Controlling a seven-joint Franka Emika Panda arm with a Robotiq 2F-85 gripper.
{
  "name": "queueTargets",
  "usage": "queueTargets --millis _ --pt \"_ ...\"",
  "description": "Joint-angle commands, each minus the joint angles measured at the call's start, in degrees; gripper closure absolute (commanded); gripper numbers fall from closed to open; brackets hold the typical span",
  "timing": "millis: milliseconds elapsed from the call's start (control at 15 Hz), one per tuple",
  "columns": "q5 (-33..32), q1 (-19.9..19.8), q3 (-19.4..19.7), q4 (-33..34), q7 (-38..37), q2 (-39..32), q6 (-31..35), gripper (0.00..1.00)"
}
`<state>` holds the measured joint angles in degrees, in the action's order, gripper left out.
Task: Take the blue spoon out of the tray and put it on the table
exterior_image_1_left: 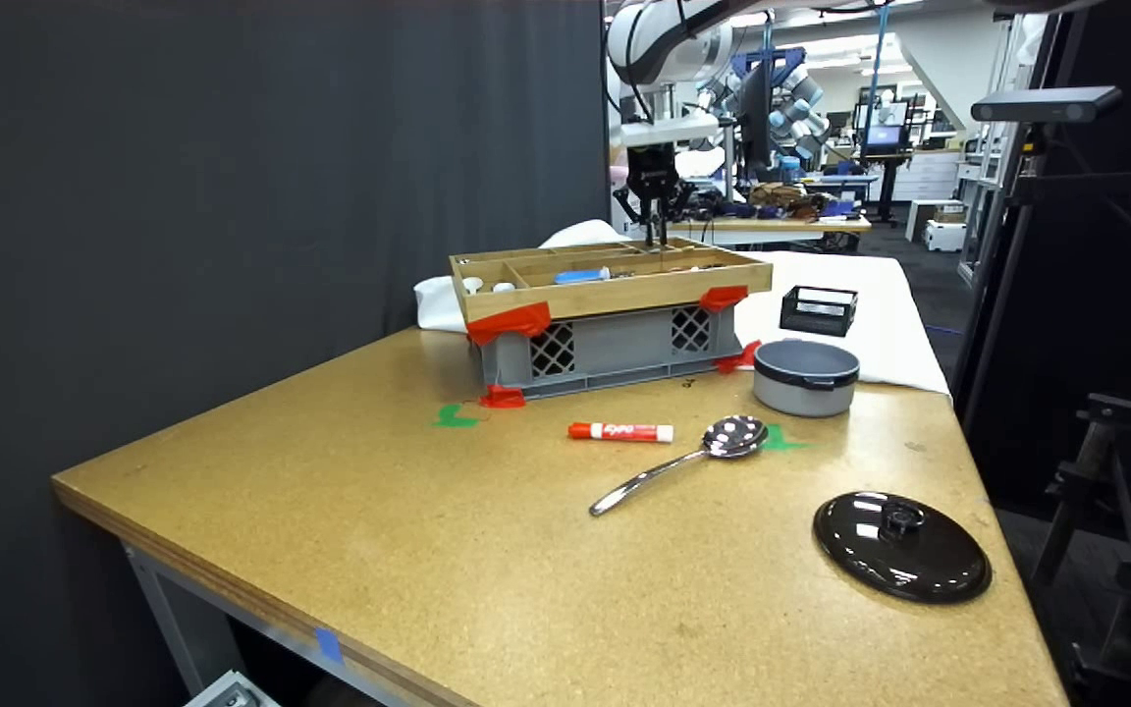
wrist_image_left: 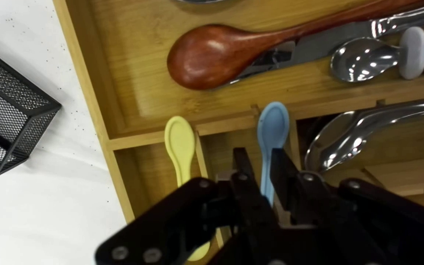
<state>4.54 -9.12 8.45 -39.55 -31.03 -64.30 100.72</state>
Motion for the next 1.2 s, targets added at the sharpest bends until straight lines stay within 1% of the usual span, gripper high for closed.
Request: queueTargets --millis 0,67,133,467,733,800,867,933,1000,1133 --pt "1.12 -1.07 -0.72 6.05 -1.02 -2.89 -3.05 0.68" --pt "1.11 -1.09 -0.71 6.67 -1.19 -3.23 -3.14 0.71" --pt "1.09 -1.14 -0.73 7.21 -1.39 -3.66 -3.25 0.70" --pt "0.82 -1.07 -0.54 9.15 -2.83 -5.76 -3.86 0.74" --pt "0.73 -1.31 -0.45 10.31 -3.94 -6.72 -4.00 0.68" --pt "0.73 -1.40 -0.47 10.43 -4.11 -6.80 -3.99 0.76" --pt "0.74 -1.46 -0.50 10.55 -4.25 -6.87 -3.93 0.75" --pt "0.83 -1.56 -0.58 10.72 -4.42 -7.02 -3.66 0.72" --pt "1.00 -1.65 -0.74 10.91 -4.60 -7.11 -3.44 0.76" --pt "1.20 -1.67 -0.96 11.19 -4.73 -7.10 -3.09 0.76"
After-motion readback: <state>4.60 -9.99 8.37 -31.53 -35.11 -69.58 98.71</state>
